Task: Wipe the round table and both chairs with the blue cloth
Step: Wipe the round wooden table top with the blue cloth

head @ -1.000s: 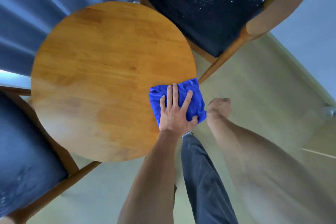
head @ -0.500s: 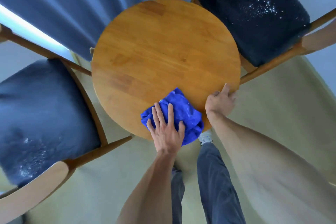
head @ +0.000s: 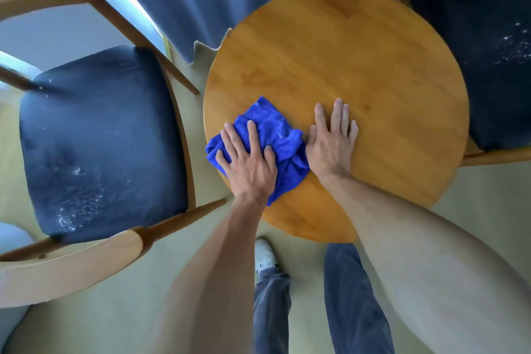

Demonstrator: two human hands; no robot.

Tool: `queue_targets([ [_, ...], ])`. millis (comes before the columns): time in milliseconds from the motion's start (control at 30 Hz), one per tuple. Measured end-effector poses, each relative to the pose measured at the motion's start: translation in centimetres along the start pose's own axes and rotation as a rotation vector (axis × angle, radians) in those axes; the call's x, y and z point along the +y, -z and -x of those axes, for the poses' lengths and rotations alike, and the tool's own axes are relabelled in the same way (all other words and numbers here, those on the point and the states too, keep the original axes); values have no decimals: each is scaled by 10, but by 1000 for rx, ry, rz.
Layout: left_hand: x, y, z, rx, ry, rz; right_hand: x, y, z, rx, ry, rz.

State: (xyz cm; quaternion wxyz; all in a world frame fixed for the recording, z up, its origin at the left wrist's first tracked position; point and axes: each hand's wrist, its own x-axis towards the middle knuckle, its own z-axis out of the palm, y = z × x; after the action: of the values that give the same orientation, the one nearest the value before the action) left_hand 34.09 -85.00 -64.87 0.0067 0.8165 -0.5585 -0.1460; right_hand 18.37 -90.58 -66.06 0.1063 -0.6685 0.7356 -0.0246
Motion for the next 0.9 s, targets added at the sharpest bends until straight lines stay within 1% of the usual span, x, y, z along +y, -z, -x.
queue_targets([
  [200, 24, 11, -73, 16, 64, -6, 18, 9, -73, 82, -65, -4],
  [333, 58, 14, -110, 36, 143, -22, 55, 23, -111, 134, -231, -53],
  [433, 85, 12, -128, 35, 155, -37, 91, 28, -136, 235, -335, -125],
  [533, 109, 9, -138, 42, 122, -62, 123, 34, -150, 285, -382, -141],
  [667, 155, 2, -146, 37, 67, -81, 155, 40, -162, 350, -374, -158],
  [800, 224, -11, -141, 22, -19, -48, 188, 56, -174, 430, -475, -261],
  [900, 275, -22, -127, -12, -88, -1, 214, 70, -181, 469, -473, -301],
])
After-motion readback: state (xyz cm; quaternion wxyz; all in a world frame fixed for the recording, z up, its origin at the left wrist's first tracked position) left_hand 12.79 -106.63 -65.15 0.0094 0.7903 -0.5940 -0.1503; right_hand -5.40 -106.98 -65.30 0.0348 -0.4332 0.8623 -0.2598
